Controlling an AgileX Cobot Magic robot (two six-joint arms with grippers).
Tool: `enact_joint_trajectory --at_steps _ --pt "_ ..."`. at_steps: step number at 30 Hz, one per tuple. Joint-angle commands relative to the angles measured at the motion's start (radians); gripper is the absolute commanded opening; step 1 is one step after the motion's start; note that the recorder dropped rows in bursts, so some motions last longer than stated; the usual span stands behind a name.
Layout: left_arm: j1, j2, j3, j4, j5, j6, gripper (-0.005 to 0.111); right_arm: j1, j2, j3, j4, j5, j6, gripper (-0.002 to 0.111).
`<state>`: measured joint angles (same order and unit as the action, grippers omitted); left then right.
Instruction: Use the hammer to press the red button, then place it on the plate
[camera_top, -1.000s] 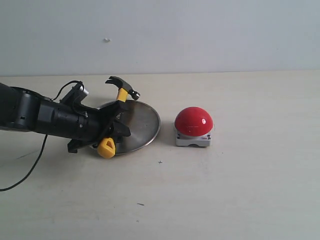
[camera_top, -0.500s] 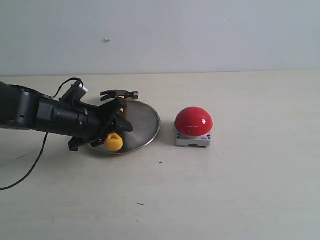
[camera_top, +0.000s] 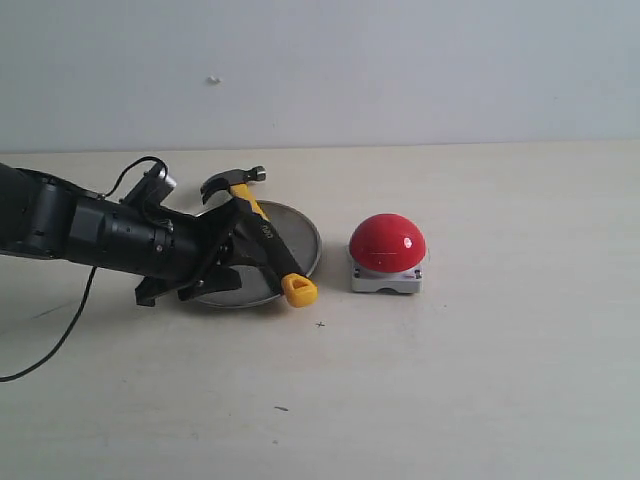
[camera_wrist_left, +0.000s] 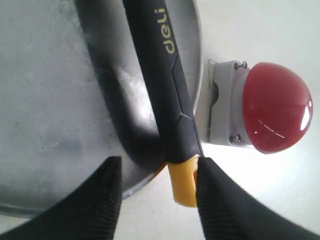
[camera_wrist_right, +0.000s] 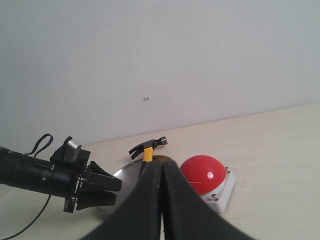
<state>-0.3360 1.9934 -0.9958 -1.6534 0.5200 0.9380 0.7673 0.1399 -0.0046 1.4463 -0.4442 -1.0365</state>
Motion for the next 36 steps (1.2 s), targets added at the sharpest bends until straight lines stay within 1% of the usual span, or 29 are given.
enact_joint_trajectory --at_steps 1,4,5,7,9,12,15,17,19,21,23,30,34,36 --pt "0.039 -0.041 -0.008 0.069 0.071 -0.04 0.032 0.001 -0.004 0.005 -0.008 -0.005 -0.009 0.0" --pt "0.062 -0.097 -0.008 0.129 0.124 -0.04 0.007 0.001 -0.004 0.005 -0.008 -0.005 -0.009 0.0" --pt "0.07 -0.123 -0.008 0.152 0.13 -0.042 0.0 0.001 -0.004 0.005 -0.008 -0.005 -0.009 0.0" --pt "0.072 -0.178 -0.008 0.177 0.128 -0.042 0.0 0.001 -0.004 0.005 -0.008 -0.005 -0.009 0.0" --pt "0.07 -0.244 -0.005 0.194 0.126 -0.008 0.0 0.001 -0.004 0.005 -0.008 -0.005 -0.009 0.0" --pt "0.046 -0.386 0.046 0.173 0.095 0.106 0.0 0.001 -0.004 0.005 -0.008 -0.005 -0.009 0.0" --pt "-0.009 -0.554 0.159 0.059 -0.039 0.283 0.0 0.001 -0.004 0.005 -0.008 -0.005 -0.009 0.0" --pt "-0.067 -0.686 0.256 -0.091 -0.18 0.477 0.0 0.001 -0.004 0.005 -0.008 -0.005 -0.009 0.0" --pt "-0.128 -0.8 0.319 -0.091 -0.304 0.539 0.0 0.001 -0.004 0.005 -0.008 -0.005 -0.009 0.0" --pt "-0.177 -0.907 0.376 -0.091 -0.379 0.555 0.0 0.001 -0.004 0.005 -0.01 -0.005 -0.009 0.0" --pt "-0.21 -1.028 0.428 -0.091 -0.408 0.56 0.0 0.001 -0.004 0.005 -0.008 -0.005 -0.009 0.0" --pt "-0.216 -1.451 0.571 -0.091 -0.394 0.551 0.0 0.001 -0.004 0.005 -0.008 -0.005 -0.009 0.0" --pt "-0.212 -1.629 0.636 -0.091 -0.429 0.546 0.0 0.001 -0.004 0.005 -0.008 -0.005 -0.009 0.0" --pt "-0.212 -1.691 0.667 -0.091 -0.423 0.546 0.0 0.001 -0.004 0.005 -0.008 -0.005 -0.009 0.0"
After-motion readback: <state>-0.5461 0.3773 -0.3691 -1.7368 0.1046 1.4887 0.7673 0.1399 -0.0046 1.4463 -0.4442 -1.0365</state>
